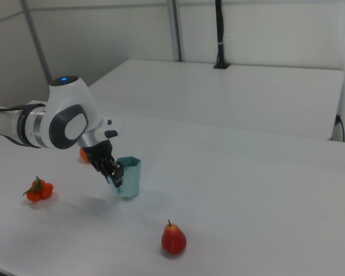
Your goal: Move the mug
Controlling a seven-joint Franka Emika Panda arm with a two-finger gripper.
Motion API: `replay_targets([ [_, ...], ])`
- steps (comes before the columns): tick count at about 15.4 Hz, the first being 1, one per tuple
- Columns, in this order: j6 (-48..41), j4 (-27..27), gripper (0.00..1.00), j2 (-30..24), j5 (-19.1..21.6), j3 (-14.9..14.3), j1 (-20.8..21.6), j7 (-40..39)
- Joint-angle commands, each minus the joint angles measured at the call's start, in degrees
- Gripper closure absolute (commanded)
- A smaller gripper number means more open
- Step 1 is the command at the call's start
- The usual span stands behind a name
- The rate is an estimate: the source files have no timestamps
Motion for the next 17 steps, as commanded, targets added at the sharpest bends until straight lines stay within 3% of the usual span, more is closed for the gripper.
replay_targets([
  [1,0.02,-1.27,0.49,-0.77,-1.25,-0.14,0.57,1.57],
  [2,-1.90,-1.01,0.28,-0.77,-1.25,-0.14,0.57,1.31],
  [4,-5.76,0.04,0.12,-1.04,-1.86,-0.06,1.27,0.78],
  [8,-14.20,7.14,0.00,-1.04,-3.27,-0.06,2.59,0.07],
  [12,-25.96,19.96,0.00,-0.95,-2.31,-0.06,2.60,-1.85],
  [17,-39.16,31.67,0.00,-1.30,0.85,-0.14,2.60,-4.94],
])
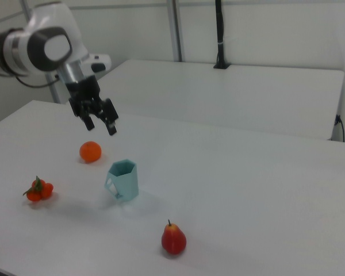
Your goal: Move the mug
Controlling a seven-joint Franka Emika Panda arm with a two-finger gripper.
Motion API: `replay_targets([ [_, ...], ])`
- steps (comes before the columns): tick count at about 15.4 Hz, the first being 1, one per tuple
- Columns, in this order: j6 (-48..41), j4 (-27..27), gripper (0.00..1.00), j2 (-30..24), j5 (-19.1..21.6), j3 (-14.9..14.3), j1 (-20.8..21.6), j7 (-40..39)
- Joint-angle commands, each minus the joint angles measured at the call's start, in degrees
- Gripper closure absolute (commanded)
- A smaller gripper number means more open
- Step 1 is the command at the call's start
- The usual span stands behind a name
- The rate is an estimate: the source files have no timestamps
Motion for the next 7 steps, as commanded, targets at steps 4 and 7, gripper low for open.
replay_targets([
  [4,-13.84,9.89,0.00,-0.40,3.61,-0.47,-0.12,-5.05],
  [7,-16.49,10.16,0.00,-0.84,3.62,-0.90,-0.12,-5.14],
])
